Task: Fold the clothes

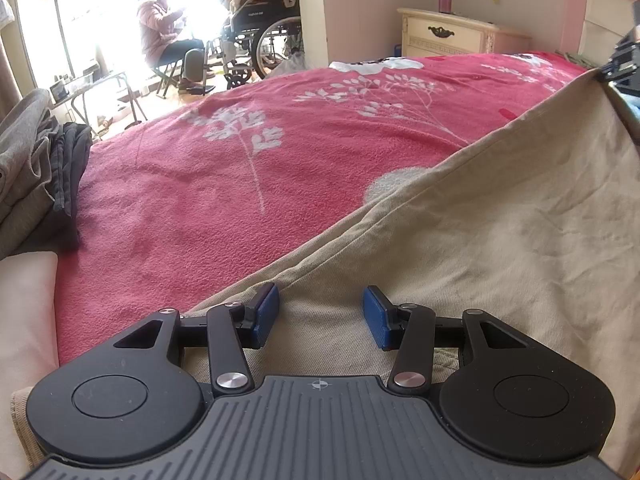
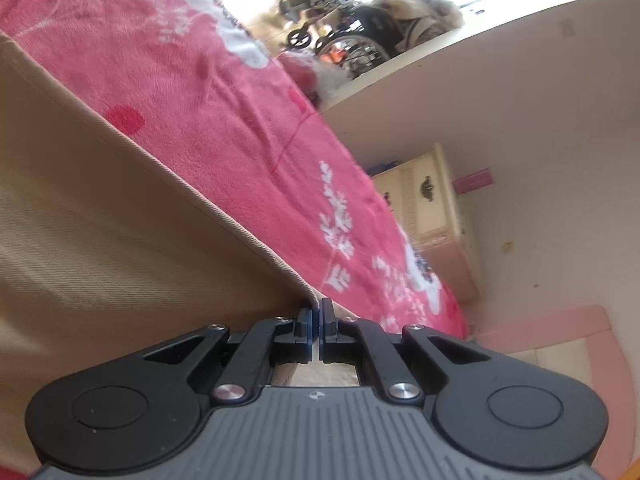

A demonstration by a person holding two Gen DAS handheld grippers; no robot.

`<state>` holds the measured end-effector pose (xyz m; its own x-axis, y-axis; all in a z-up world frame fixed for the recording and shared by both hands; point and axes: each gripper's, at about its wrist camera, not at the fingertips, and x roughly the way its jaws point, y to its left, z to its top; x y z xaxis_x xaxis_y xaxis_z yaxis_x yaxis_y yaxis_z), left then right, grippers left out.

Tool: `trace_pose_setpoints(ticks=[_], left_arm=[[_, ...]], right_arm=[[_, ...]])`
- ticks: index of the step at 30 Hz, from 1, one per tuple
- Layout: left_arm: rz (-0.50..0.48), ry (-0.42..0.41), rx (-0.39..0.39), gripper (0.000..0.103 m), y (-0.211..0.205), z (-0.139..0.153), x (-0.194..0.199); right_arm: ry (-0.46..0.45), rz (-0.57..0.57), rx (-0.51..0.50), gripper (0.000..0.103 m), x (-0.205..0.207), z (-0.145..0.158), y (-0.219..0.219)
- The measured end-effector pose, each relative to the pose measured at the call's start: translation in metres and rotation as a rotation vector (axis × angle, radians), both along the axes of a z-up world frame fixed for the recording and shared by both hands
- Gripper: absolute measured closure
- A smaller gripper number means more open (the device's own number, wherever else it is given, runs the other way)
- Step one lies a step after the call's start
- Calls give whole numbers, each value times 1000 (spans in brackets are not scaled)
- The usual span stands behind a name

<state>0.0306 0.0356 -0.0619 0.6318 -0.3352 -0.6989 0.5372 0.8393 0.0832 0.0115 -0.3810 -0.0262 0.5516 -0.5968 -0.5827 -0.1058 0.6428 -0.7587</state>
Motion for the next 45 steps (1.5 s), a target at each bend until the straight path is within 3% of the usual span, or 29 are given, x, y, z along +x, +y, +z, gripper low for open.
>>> trace_pose_setpoints(ticks=[8,21,26,28,30,34,38,42,45], left_arm=[[-2,-3,-3,56,0,-1,0],[-8,-6,4,56,2,6,0],[-24,-95,-3,56,-1,31,-10],[-75,-99,-13,56,-15,39,-11],[-159,-54,-12,56,-40,39,-6],[-307,142,4,56,-112,28,18],[-342,232,-50,56,-172,15,49],[-311,199,-42,52,-194,4,58],[-282,204,-67,50,-195,1,56]], right_arm=[[106,5,34,102,30,-39,-13],[151,-45,146,102,60,-71,-28],[131,-86,263,100,59,-58,-43],[105,-135,366,96,61,-48,-57],[87,-181,454,90,60,-41,-69],[79,-242,493,61,65,-34,-84],[145,-199,399,53,68,-31,-73],[225,-93,323,42,57,-18,-63],[201,-76,316,42,42,4,-64]])
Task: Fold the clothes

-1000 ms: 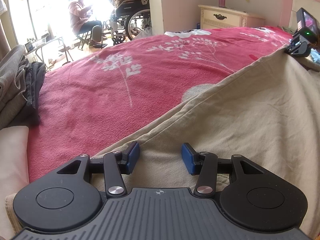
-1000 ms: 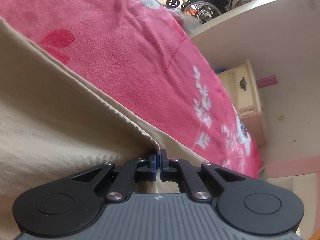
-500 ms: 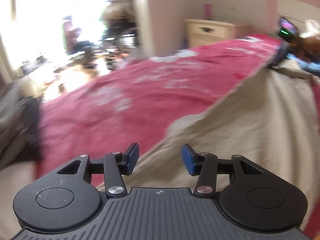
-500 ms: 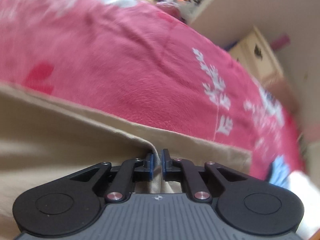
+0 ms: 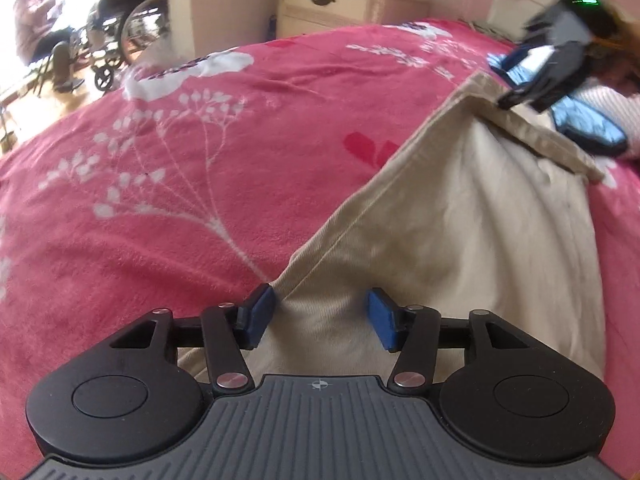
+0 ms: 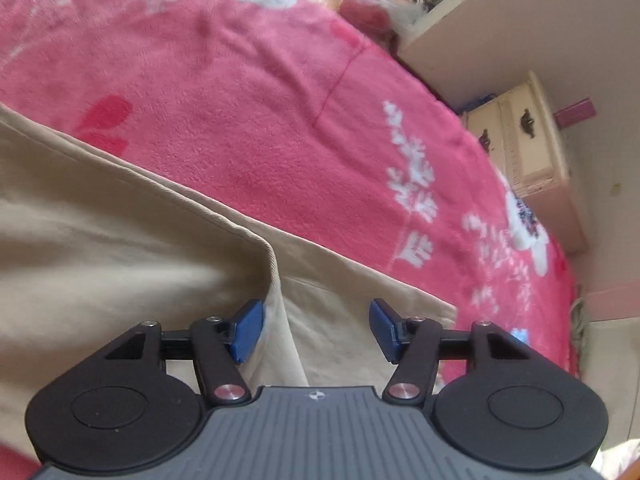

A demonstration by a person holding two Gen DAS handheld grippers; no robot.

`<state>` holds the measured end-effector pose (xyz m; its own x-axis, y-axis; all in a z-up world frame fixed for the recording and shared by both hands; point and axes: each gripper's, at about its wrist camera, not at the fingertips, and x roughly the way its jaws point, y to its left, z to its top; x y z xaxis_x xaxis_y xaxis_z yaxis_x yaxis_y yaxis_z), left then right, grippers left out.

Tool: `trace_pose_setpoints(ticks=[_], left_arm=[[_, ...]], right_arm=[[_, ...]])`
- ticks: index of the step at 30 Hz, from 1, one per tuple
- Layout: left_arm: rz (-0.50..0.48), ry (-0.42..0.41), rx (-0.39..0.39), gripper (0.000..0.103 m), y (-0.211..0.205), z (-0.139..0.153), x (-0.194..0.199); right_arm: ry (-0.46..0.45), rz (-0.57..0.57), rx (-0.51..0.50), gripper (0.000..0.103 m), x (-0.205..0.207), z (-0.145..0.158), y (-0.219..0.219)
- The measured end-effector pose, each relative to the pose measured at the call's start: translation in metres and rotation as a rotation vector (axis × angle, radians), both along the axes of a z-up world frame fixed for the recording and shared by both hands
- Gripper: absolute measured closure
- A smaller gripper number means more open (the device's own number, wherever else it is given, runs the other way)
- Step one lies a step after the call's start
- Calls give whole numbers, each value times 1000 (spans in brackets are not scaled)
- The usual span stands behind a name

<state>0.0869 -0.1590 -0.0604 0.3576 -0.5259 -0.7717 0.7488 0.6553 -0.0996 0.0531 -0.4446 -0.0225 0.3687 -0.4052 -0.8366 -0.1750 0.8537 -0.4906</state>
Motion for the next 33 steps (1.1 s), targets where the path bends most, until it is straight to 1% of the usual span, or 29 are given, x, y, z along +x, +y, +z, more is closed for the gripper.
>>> trace_pose_setpoints(ticks=[2,5,7,9,11,12,13,14,15,17,18,19,21,24,27,28,33], left_arm=[[4,-3,-12,49,3,-1,-1],[7,-4,-22,49,2,-1,-1],[10,-1,-25,49,1,-1,0],[11,0,-25,49,1,-1,0],[11,0,-24,49,0,-1,1],[10,0,-23,49,0,-1,1],[10,0,-22,49,0,-1,1],[10,0,-21,49,0,-1,1],[12,-1,-20,49,0,-1,1],[16,-4,-19,49,-1,-1,0],[19,-7,-19,49,-1,-1,-1],[22,-8,-19,49,-1,-1,-1],[25,-12,-17,49,-1,-2,-2],[28,-14,-15,49,-2,-2,-3],[25,-22,-17,49,-1,-2,-4],[25,-24,-19,49,0,-3,-4],[25,-43,-23,49,0,-4,-7]], right_arm=[[-71,-13,11,42,-17,21,1],[-144,-26,57,42,-47,44,8],[-116,2,69,42,-69,44,20],[-48,54,41,43,-93,32,35],[19,81,13,45,-112,15,46],[43,91,-11,48,-119,5,50],[65,99,-45,54,-125,-6,52],[82,103,-75,56,-130,-16,53],[87,92,-93,59,-132,-24,51],[98,69,-126,75,-132,-39,45],[102,66,-143,90,-132,-43,41],[84,59,-157,98,-132,-43,38],[23,21,-180,99,-132,-34,30],[-82,-49,-210,99,-123,-10,9],[-145,-111,-255,99,-106,7,-16],[-162,-128,-272,100,-100,11,-25],[-172,-150,-381,99,-62,4,-64]])
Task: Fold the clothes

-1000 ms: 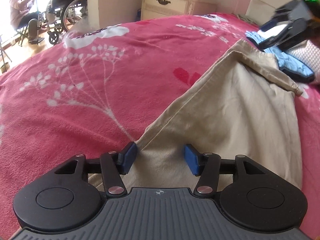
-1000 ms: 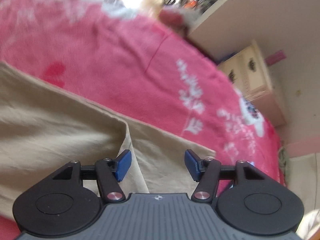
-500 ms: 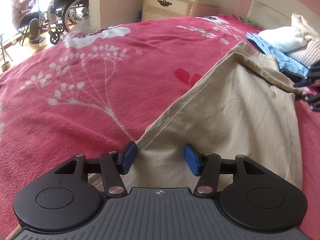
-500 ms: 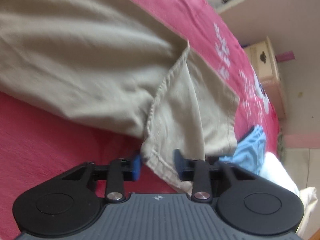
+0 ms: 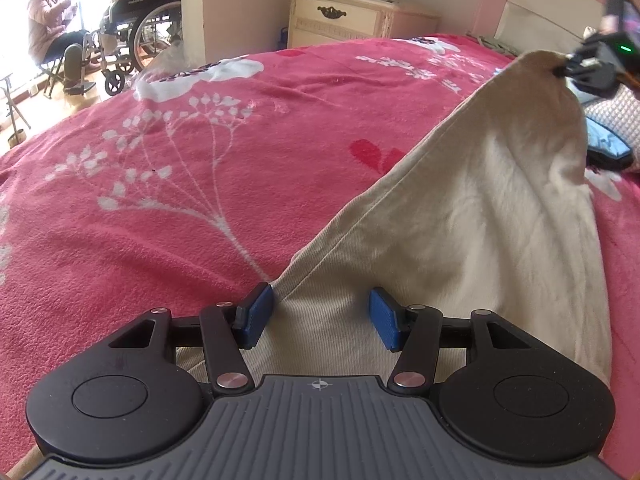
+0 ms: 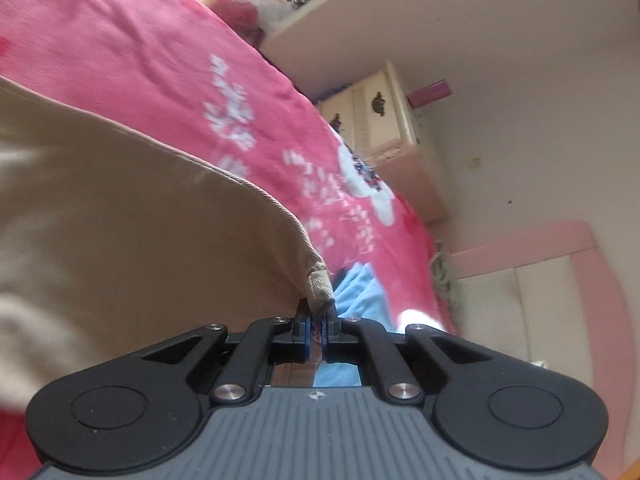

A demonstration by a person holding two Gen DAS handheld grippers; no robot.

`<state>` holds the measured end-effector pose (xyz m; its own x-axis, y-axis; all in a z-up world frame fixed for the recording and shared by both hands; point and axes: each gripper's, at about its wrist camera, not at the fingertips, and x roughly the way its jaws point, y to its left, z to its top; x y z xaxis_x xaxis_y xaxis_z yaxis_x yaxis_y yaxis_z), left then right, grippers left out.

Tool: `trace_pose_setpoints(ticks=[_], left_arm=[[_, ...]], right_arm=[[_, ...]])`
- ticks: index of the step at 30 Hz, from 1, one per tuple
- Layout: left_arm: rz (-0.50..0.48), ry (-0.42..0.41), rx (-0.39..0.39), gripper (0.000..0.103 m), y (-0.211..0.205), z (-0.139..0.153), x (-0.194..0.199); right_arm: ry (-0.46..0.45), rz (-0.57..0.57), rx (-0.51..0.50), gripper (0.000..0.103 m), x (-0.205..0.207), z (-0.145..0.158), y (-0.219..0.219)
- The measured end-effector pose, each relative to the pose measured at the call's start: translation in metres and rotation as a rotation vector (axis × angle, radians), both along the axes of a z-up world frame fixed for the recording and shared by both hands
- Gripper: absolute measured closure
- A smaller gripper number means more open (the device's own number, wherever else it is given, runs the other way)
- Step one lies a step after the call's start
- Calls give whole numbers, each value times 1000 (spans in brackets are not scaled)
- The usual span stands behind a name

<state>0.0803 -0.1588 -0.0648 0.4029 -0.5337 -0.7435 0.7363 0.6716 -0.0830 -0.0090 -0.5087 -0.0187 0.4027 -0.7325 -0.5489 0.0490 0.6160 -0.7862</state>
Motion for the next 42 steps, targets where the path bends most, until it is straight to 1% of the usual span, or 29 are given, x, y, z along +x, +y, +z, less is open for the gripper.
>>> trace_pose_setpoints(ticks=[3,7,12,17,20,22,25,27,31,33,35,36,37,39,40,41,42], left_arm=[[-5,-16,-2,49,1,-1,-2],[-4,-23,-9,49,1,-2,-3],[-5,-33,-17,49,2,-3,-4],[-6,-37,-20,49,3,-3,-5],[-6,-42,-23,49,4,-4,-5],[-7,-45,-23,49,4,-4,-6],[-8,-50,-24,49,4,-4,-7],[-8,-52,-24,49,4,-4,-7],[-9,-52,-25,49,4,-4,-7],[-10,-53,-26,49,5,-4,-7],[-10,-54,-26,49,5,-5,-7],[-11,-55,-25,49,5,-5,-7],[-12,-57,-24,49,4,-5,-7],[-14,-59,-23,49,4,-5,-7],[-14,-60,-24,49,4,-5,-7],[-15,-61,-25,49,5,-5,-7],[-14,-61,-26,49,5,-5,-7]], right_arm=[[11,-13,-17,99,23,-14,-14],[46,-27,-9,99,44,-35,-21],[66,-55,23,99,55,-53,-25],[42,-104,90,99,65,-66,-36],[23,-181,161,96,69,-74,-48],[5,-239,201,90,68,-78,-57],[-97,-345,247,89,65,-68,-75],[-190,-442,297,89,61,-55,-95],[-377,-534,344,88,42,-27,-109],[-460,-538,444,88,29,-15,-105],[-478,-484,641,88,18,-9,-93],[-440,-449,733,88,18,-12,-85],[-387,-417,785,89,20,-19,-79],[-285,-388,737,89,31,-38,-67],[-279,-408,681,89,35,-44,-67],[-319,-454,638,89,36,-44,-73],[-388,-514,617,88,33,-38,-82]])
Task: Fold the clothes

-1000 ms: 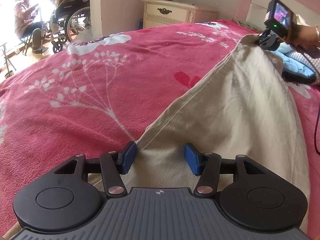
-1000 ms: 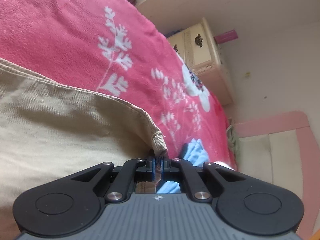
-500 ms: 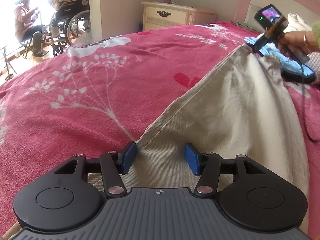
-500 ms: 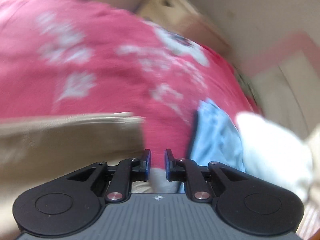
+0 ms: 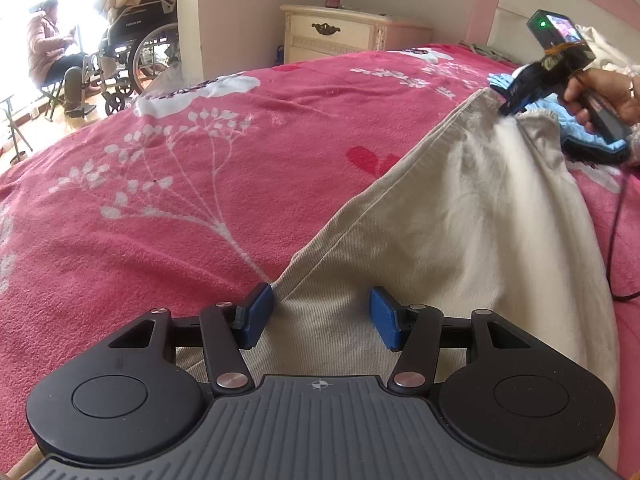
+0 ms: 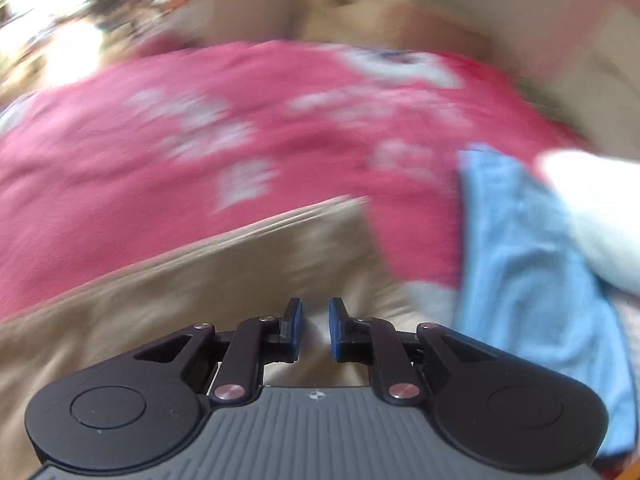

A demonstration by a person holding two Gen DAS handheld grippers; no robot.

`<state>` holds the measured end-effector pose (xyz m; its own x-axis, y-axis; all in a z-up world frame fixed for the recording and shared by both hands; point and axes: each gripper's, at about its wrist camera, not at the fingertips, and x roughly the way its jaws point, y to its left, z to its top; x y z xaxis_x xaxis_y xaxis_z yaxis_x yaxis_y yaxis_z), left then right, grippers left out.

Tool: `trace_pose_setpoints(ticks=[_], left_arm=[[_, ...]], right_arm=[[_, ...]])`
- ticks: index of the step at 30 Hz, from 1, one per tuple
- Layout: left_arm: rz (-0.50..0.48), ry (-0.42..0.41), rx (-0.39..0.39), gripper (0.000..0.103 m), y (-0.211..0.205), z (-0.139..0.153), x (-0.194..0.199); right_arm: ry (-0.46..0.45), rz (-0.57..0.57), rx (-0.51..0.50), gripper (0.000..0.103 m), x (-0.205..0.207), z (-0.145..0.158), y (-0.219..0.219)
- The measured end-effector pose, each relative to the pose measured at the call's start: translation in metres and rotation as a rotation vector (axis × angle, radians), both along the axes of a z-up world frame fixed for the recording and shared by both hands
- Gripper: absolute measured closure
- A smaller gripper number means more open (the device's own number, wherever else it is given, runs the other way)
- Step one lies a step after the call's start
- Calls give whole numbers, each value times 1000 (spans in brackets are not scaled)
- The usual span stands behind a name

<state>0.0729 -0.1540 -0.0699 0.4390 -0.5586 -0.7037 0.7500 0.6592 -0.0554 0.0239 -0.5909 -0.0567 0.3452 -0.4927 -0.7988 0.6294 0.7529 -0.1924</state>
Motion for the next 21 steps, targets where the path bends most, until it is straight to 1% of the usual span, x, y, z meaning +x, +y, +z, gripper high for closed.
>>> trace_pose_setpoints(ticks=[1,3,4,6,8,9,10,11,12,14,16,17,18,19,21], left_arm=[[0,0,-1,49,0,0,0],[1,-1,-3,49,0,-1,0],[1,0,-4,49,0,-1,0],[1,3,-4,49,0,0,1],[0,4,-4,48,0,0,1],[0,3,-4,48,1,0,1],[-1,2,-4,48,0,0,1],[-1,0,-3,48,0,0,0],[0,-2,-1,48,0,0,0],[0,-7,2,48,0,0,-1],[2,-8,4,48,-1,0,-1],[4,-7,5,48,-1,0,-1],[8,-6,7,48,-2,1,-2],[11,-5,9,48,-2,1,-2],[17,-5,13,48,-3,1,-2]], right_arm=[[-56,-91,-7,88,-8,9,-10],[-157,-217,19,88,-31,24,-21],[-187,-246,47,88,-44,30,-23],[-211,-280,94,88,-68,38,-18],[-244,-332,176,86,-92,38,-12],[-266,-362,221,78,-103,35,-10],[-288,-396,263,61,-111,29,-12],[-310,-430,306,57,-120,24,-13],[-332,-463,345,57,-127,18,-14],[-379,-512,404,57,-131,4,-20],[-431,-518,438,60,-130,-2,-23],[-435,-515,439,63,-127,-3,-23],[-422,-507,424,67,-124,-3,-23],[-412,-497,408,79,-120,-2,-22],[-398,-474,375,88,-118,1,-20]])
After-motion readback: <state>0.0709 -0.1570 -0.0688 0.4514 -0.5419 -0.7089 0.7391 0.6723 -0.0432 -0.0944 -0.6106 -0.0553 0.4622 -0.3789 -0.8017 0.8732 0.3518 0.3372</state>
